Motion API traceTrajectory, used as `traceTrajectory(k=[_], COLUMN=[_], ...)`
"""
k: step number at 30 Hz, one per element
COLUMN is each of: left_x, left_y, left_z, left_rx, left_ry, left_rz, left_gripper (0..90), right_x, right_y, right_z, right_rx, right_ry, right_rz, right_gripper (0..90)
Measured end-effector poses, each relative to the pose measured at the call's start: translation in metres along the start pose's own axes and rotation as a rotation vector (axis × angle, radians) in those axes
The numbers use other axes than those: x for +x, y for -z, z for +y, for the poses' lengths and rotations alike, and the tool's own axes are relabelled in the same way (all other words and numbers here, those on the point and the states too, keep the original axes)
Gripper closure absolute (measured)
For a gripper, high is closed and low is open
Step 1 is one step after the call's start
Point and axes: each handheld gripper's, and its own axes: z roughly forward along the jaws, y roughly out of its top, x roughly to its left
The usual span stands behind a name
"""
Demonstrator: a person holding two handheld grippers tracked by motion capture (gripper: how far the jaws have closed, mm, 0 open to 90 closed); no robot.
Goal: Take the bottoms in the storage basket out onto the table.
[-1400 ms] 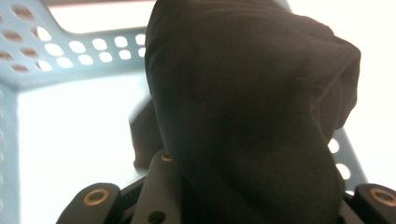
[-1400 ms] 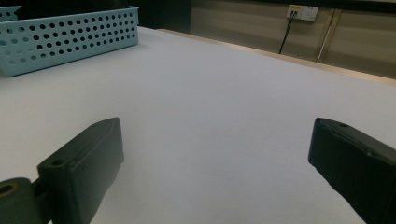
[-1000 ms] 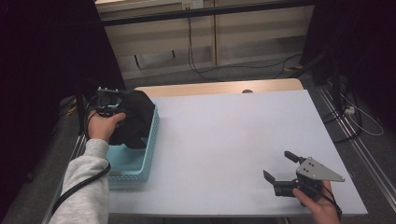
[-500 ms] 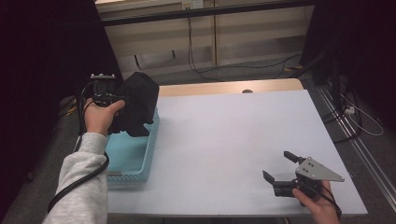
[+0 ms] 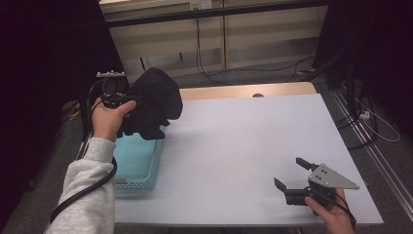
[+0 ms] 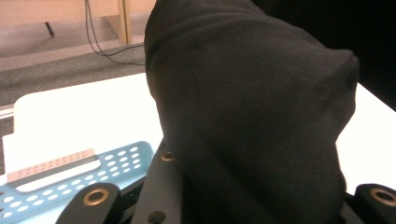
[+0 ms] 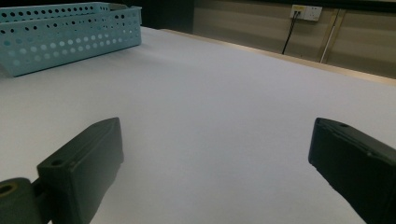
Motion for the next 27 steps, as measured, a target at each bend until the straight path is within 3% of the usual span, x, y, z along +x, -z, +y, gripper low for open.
traceTrajectory(k=[10, 27], left_x=[-0.016, -0.050], left_y=[-0.015, -0.030], left_z=[-0.004, -0.006], left_rx=[0.012, 0.011], left_ry=[-0.008, -0.067], left_rz=[-0.061, -0.133], left_gripper=[74.4, 74.2], right_x=[-0.002, -0.003], right_y=[0.000, 0.000], right_z=[0.000, 0.000], right_rx=[-0.004, -0.003], right_ry=[-0.005, -0.005], right_rz=[-0.008, -0.016], right_gripper=[1.9, 1.8])
